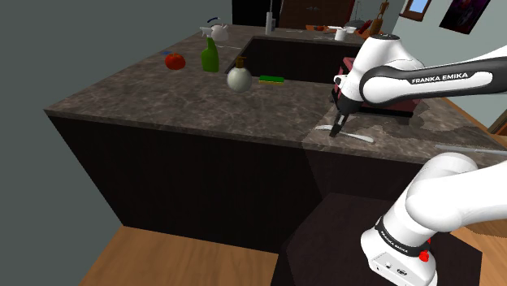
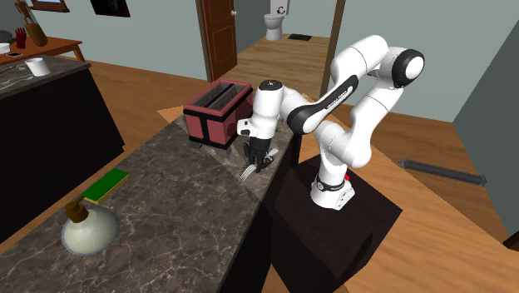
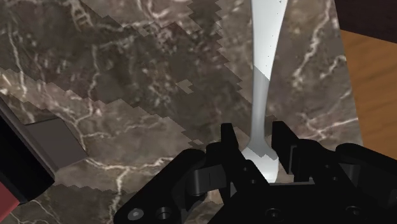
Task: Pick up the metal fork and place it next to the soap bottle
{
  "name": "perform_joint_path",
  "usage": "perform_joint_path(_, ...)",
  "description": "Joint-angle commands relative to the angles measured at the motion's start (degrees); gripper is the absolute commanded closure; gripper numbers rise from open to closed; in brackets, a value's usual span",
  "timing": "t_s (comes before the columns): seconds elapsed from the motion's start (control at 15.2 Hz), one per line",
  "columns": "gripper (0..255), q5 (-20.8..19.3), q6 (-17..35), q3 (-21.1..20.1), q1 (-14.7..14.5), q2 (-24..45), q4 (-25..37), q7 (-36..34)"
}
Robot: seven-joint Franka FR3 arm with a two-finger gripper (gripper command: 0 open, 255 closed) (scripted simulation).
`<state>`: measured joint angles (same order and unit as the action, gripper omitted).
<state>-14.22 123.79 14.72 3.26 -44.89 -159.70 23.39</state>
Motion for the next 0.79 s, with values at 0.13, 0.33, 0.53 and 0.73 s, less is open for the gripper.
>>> perform_joint_path(0.13,255,0.01,0.01,-0.01,-0.02,0.06,-0.03,-0.01)
perform_joint_path(0.33,255,0.33,-1.81,-0.29,-0.15,-0.55,1.19,0.09)
perform_joint_path(0.53,255,0.79,-4.45,-0.7,-0.35,-1.26,3.12,0.23)
perform_joint_path(0.73,255,1.23,-6.99,-1.1,-0.55,-1.8,5.14,0.37)
